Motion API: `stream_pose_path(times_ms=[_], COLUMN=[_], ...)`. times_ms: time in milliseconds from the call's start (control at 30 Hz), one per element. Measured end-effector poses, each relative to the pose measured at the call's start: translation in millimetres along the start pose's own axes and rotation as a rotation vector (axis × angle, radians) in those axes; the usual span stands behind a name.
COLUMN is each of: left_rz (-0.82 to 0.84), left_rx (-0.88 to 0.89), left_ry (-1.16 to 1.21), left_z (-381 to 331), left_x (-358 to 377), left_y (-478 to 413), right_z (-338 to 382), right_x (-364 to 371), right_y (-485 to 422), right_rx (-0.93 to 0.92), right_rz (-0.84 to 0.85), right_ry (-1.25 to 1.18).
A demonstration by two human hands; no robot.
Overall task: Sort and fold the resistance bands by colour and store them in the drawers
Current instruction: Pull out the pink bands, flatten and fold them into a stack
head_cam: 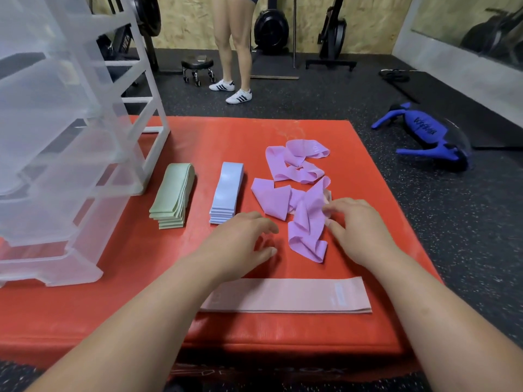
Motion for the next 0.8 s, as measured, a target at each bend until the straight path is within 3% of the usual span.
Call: stream_pose_path(times_ms=[133, 267, 500, 600, 800], left_rz=[-0.037, -0.067, -0.138, -0.150, -0.200], left_rx=[-0.021, -0.029, -0.046, -0.041, -0.067], left_ry=[0.020, 0.039, 0.066, 0.074, 0.126], left_z=[-2, -8, -25, -34, -42], left_x=[-4, -8, -17, -19, -23], left_y=[-4, -5, -3, -3, -7], right_z=[-3, -13, -26, -25, -7], right_x=[-53, -89, -99, -108, -128], right_y=[7, 24, 36, 41, 49], right_rx=[0.072, 0.189, 0.270, 0.252, 0.130], right_rz=[-0.276, -0.442, -0.367, -0.426, -0.549], right_ry=[-0.095, -0.081, -0.194, -0.254, -0.154])
Point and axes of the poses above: each hand's wrist, its own y-axis away from the middle knuckle, its own x-axis out of the palm, z = x × y, the point moved 9 cm from there along -y, towards the middle knuckle, and after that the axes turned 14 degrees about -y, right-handed, at the moved point
